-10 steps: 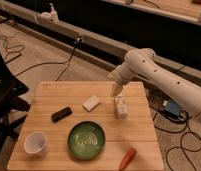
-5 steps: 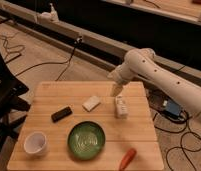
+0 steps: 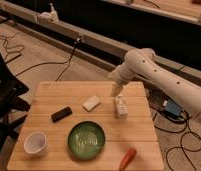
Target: Place the white sponge in the ceramic cup
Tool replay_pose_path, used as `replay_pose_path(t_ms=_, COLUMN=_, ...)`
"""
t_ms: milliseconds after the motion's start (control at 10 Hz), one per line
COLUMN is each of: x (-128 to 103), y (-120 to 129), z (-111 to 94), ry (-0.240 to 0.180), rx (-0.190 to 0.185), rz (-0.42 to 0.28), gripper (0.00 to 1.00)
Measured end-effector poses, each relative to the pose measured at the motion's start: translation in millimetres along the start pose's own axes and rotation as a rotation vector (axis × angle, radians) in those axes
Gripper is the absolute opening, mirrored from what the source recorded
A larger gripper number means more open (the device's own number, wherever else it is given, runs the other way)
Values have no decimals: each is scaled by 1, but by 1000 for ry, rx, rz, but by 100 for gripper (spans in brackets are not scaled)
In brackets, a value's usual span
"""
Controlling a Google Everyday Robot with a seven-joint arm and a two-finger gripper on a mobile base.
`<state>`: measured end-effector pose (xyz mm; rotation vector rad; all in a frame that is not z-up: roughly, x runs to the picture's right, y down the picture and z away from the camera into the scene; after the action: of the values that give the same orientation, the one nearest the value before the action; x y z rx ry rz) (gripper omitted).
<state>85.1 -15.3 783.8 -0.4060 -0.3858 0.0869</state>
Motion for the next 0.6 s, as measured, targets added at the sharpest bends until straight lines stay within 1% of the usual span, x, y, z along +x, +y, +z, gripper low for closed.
replay_pose_path(t_ms=200, x=-1, y=0, z=0, ry=-3, rx=-2, rz=-5, gripper=73)
replay_pose_path(t_ms=300, x=-4, y=3, z=3, ry=-16, rx=-14, rz=-22, gripper=73)
replay_pose_path(t_ms=500, x=-19, y=11, z=18, ry=-55, rx=-56, rz=-81, gripper=73)
replay_pose_path(t_ms=600, x=-24, y=15, z=29, ry=-60, rx=-77, rz=-110, gripper=73)
